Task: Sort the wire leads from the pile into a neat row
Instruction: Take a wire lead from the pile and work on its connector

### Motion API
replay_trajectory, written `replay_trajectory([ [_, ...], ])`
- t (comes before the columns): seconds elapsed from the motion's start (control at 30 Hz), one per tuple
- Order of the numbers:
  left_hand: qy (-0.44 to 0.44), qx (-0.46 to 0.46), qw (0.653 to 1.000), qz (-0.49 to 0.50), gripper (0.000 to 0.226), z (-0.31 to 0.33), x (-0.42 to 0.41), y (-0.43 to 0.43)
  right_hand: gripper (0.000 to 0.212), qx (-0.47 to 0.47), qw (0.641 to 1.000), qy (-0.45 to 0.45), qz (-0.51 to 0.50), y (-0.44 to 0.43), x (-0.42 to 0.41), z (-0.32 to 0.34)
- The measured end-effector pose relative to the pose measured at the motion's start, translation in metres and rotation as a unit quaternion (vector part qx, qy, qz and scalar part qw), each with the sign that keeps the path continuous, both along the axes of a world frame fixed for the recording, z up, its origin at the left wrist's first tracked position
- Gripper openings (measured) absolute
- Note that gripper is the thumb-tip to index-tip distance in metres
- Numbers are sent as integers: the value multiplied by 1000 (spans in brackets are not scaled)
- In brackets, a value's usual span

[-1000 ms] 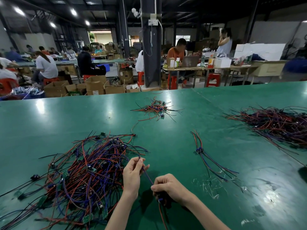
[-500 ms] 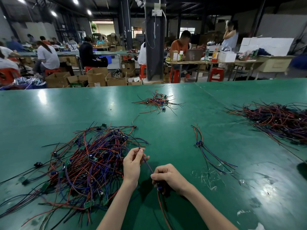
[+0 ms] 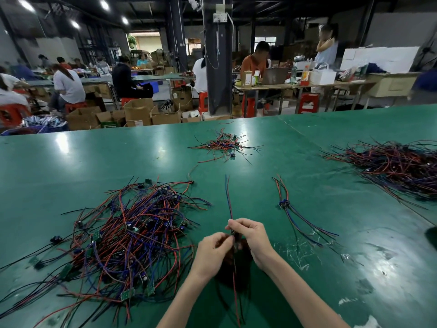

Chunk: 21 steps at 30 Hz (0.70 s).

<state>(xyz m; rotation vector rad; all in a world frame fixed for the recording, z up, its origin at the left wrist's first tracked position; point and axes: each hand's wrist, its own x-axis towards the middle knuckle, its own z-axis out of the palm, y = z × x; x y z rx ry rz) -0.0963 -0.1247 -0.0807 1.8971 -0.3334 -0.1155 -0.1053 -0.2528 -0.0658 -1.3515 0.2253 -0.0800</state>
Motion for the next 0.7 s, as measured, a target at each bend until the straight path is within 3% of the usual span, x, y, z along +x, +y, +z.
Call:
replay_trajectory([
  [0.1,37,-32,999,-22,21,1,-4,-2,19,-16,1000,4,-12,-1,-2,0],
  [0.23,149,-120,981,-45,16,8,-6,3,17,-13,1000,5,-27,-1,-1,-1],
  [0.37,227,-133,964,-45,13,16,-7,8,14,6,1000,15,-23,0,-1,-3],
  [0.53,269,-112,956,-32,11,20,-4,13,13,37,998,37,-17,2,1,-4],
  [0.7,266,-175,948,25,14,19,0,15,11,75,995,57,15,6,-1,-3],
])
